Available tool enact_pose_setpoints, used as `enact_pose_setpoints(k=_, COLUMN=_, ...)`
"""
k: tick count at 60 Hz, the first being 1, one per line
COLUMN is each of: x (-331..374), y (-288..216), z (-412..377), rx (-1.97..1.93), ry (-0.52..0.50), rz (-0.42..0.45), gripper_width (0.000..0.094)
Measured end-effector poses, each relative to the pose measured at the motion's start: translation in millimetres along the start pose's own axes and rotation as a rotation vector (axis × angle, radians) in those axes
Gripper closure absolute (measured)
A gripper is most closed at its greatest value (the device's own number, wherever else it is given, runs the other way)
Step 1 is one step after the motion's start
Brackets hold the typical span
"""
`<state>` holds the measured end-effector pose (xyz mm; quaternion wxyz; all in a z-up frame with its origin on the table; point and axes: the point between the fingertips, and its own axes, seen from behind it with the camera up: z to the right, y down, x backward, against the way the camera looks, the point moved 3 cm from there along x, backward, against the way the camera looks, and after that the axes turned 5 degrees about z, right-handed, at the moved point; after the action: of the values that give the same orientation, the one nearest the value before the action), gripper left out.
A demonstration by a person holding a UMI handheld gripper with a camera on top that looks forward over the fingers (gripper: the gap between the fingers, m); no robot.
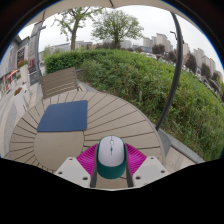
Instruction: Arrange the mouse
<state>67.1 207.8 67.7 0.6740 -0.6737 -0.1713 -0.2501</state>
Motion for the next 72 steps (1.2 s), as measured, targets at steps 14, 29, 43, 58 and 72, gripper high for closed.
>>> enact_pose_setpoints(k=14, x=-63, y=-139, z=-135, rx=-0.072, ry=-0.194, rz=0.104, gripper_width=0.0523)
enact_pose_setpoints(k=29, x=-176, y=-89, z=-225, rx=-0.042, ry=-0.125, rz=-0.036, gripper_width=0.0511)
enact_pose_setpoints(k=43, x=-183, y=-67, z=-234, rx=-0.074, ry=-0.026, rz=-0.097, gripper_width=0.0102)
enact_pose_setpoints(k=58, x=-20, y=-70, z=-235, rx=-0.057, ry=0.013, rz=-0.181, gripper_width=0.0088)
enact_pose_setpoints(k=72, x=155, y=-21, z=-235, rx=-0.073, ry=0.08, rz=-0.271, gripper_width=0.0087)
